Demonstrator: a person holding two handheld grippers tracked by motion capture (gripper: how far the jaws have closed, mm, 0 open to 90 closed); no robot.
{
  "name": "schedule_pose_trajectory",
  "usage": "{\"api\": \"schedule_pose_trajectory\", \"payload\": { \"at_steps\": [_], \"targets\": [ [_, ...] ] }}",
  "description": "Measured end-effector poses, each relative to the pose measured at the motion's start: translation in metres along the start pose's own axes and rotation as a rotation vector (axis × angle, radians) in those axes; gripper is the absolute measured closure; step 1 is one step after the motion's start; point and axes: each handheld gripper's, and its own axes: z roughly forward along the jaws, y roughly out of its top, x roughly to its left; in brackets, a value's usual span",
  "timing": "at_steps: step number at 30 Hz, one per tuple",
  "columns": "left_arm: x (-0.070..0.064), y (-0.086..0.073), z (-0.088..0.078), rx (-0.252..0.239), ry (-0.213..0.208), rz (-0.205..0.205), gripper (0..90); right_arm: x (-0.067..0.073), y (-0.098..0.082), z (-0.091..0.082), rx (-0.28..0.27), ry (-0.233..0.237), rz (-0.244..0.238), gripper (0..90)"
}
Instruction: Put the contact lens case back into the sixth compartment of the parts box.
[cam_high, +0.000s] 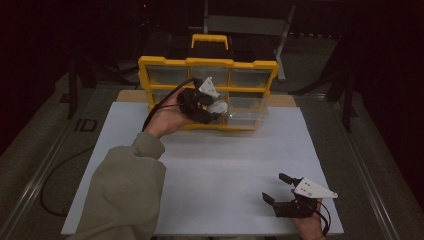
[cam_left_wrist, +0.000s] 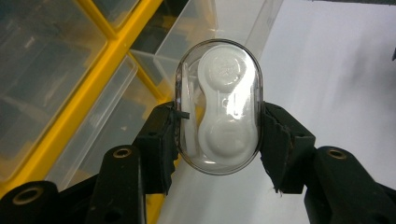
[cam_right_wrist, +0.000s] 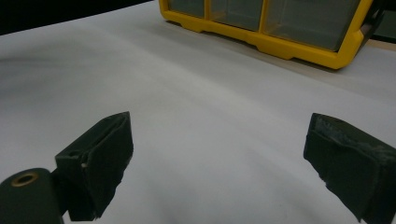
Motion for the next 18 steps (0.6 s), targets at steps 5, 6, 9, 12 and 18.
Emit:
{"api": "schedule_pose_trajectory", "payload": {
  "at_steps": [5,6,9,12,18],
  "targets": [
    [0.002,0.007,0.005,0.007,-0.005,0.002,49.6,0.000,0.000,0.000,0.000,0.000,0.000,8.1],
    [0.002,0.008,0.006,0.012,-0.006,0.004,49.7,0.000,0.000,0.000,0.001,0.002,0.005,8.0],
    [0.004,0.013,0.010,0.015,-0.013,0.008,49.6,0.000,0.000,0.000,0.000,0.003,0.007,8.0],
    [0.005,0.018,0.013,0.013,-0.020,0.012,49.6,0.000,0.000,0.000,0.002,0.004,0.005,8.0],
    [0.005,0.028,0.020,0.018,-0.025,0.018,49.6,0.000,0.000,0.000,-0.001,0.006,0.004,8.1]
  ]
}}
